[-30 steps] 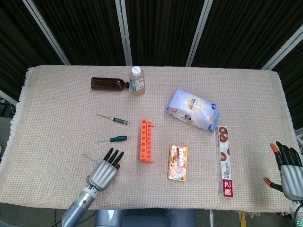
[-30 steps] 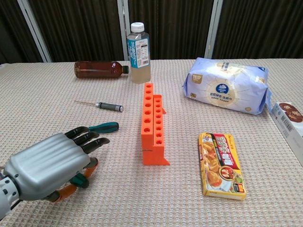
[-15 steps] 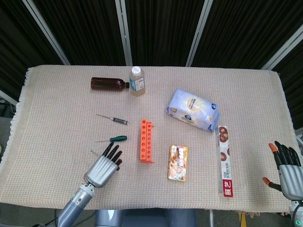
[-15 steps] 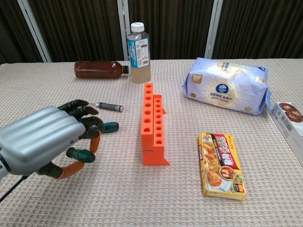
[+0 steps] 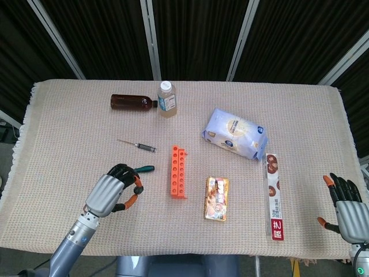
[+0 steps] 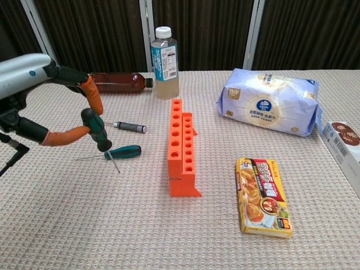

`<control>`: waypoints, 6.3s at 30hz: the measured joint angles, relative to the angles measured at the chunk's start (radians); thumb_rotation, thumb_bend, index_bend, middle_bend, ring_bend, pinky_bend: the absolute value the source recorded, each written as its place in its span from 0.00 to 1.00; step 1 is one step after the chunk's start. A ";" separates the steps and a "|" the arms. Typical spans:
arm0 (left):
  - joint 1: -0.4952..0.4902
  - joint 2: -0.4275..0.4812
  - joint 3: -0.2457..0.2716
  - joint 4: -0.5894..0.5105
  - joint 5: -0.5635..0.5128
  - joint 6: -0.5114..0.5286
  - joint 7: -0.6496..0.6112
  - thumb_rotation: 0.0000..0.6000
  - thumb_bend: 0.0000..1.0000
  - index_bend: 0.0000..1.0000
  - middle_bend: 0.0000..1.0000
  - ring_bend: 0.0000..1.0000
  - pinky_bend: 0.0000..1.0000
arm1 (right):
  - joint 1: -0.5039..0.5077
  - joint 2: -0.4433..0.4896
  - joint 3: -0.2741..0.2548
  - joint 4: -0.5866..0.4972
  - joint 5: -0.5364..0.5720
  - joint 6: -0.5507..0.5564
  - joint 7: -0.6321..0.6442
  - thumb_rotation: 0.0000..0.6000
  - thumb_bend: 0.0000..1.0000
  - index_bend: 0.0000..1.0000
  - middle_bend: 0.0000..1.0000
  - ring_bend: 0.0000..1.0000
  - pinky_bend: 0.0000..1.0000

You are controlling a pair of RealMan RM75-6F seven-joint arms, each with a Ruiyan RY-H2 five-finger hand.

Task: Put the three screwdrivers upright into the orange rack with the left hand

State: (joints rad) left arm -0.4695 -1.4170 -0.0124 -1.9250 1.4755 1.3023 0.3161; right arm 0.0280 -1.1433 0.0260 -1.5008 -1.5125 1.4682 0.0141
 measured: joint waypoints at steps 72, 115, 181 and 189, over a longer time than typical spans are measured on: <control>-0.318 0.090 -0.270 -0.194 -0.563 -0.307 -0.337 1.00 0.52 0.76 0.37 0.22 0.21 | -0.006 0.000 0.001 0.024 0.044 -0.030 0.030 1.00 0.00 0.00 0.00 0.00 0.00; -0.298 -0.081 -0.179 -0.024 -0.504 -0.307 -0.291 1.00 0.51 0.16 0.00 0.00 0.00 | 0.003 -0.001 0.007 0.015 0.064 -0.054 0.007 1.00 0.00 0.00 0.00 0.00 0.00; -0.511 -0.363 -0.128 0.446 -0.918 -0.109 0.812 1.00 0.31 0.38 0.00 0.00 0.00 | -0.004 0.003 0.003 -0.001 0.062 -0.042 -0.003 1.00 0.00 0.00 0.00 0.00 0.00; -0.512 -0.410 -0.129 0.497 -0.924 -0.113 0.814 1.00 0.31 0.39 0.00 0.00 0.00 | -0.004 0.002 0.003 0.004 0.063 -0.045 0.001 1.00 0.00 0.00 0.00 0.00 0.00</control>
State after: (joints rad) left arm -0.9816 -1.8271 -0.1411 -1.4284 0.5516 1.1890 1.1298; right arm 0.0244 -1.1416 0.0294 -1.4964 -1.4494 1.4231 0.0149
